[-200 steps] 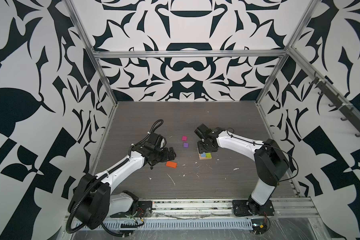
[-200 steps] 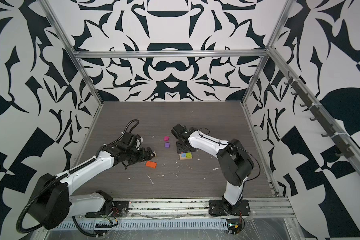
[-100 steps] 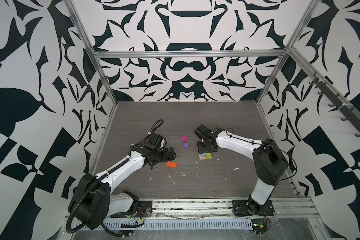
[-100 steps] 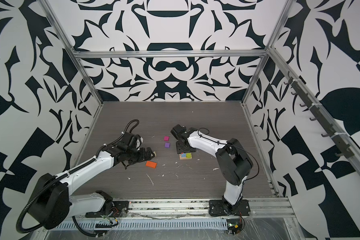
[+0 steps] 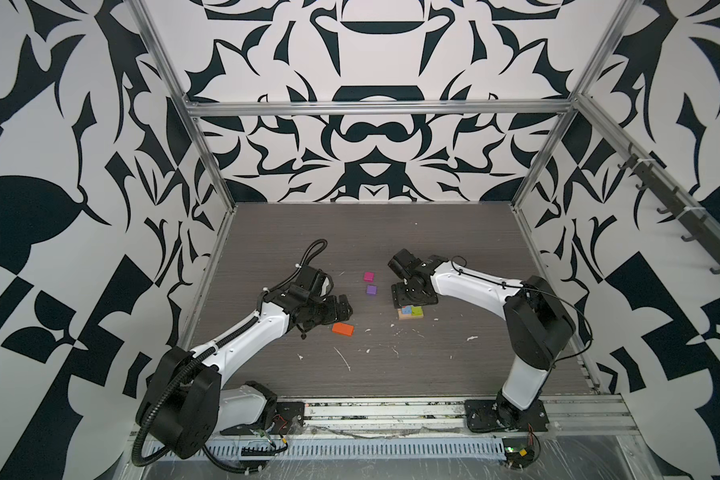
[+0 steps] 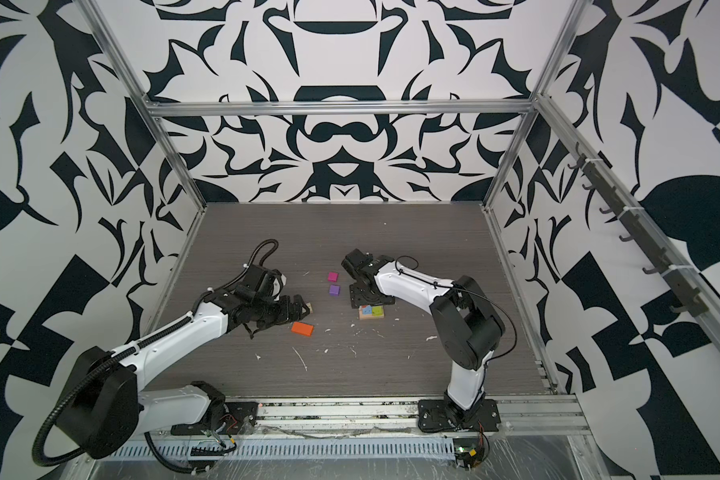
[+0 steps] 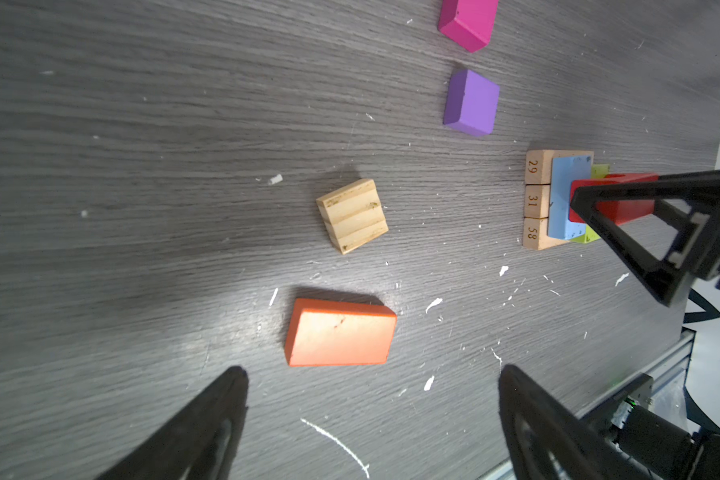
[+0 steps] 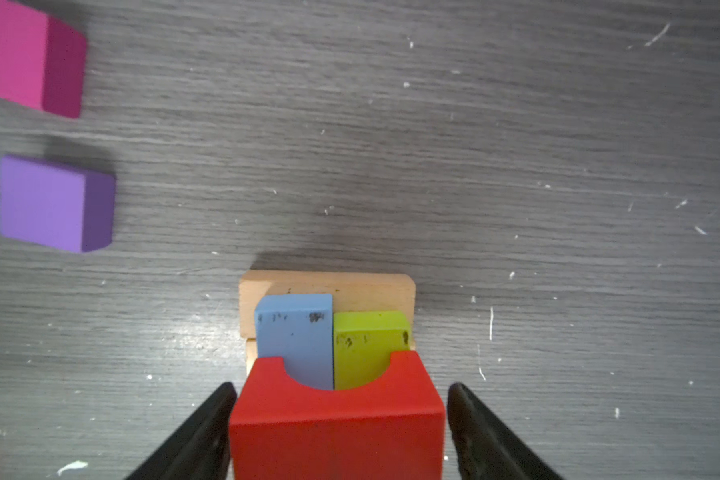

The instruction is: Build the wood block tower

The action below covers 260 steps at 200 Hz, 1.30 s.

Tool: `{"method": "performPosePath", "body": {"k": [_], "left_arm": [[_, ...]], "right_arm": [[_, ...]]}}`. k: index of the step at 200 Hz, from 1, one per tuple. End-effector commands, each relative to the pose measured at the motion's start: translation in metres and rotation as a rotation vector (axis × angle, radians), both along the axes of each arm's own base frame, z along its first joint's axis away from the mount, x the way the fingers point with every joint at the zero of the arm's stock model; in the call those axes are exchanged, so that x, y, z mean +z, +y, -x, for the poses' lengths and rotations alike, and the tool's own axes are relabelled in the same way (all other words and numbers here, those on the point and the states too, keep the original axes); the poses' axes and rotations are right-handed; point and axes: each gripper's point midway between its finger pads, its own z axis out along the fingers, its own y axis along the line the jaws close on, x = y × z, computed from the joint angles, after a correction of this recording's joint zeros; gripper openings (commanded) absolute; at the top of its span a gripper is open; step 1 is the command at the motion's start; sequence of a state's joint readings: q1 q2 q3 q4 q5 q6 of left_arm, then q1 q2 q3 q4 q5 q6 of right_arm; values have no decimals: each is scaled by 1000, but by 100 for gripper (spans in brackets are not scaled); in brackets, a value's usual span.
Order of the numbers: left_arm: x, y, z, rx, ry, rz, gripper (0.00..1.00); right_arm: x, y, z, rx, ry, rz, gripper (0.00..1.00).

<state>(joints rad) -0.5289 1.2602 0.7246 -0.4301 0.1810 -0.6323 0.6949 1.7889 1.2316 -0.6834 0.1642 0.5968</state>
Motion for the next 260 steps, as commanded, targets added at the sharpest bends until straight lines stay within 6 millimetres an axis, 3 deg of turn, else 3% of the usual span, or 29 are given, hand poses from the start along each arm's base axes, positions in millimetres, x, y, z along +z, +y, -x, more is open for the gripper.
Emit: {"method": "performPosePath", "body": {"k": [1,29,114,155,198,260], "left_arm": [[-9,2,8,-4,34,-8,97],[-19,2,9,-5,66,-28,97],[-36,-2,15,-66,48,-157,96],[-45,-15,15,-106,47,-161,96],[-49,-34,16,-154,58,-163,96],[-48,-79,25,-216,68,-133,95]], "right_arm": [[19,3,-9,-3,-47,-20,90],[28,4,-11,20,-73,-32,100],[80,3,-9,57,-197,-109,100],[102,-8,-3,47,-272,-137,99],[105,-26,4,43,-298,-86,99],[100,-36,14,20,-300,-88,100]]}}
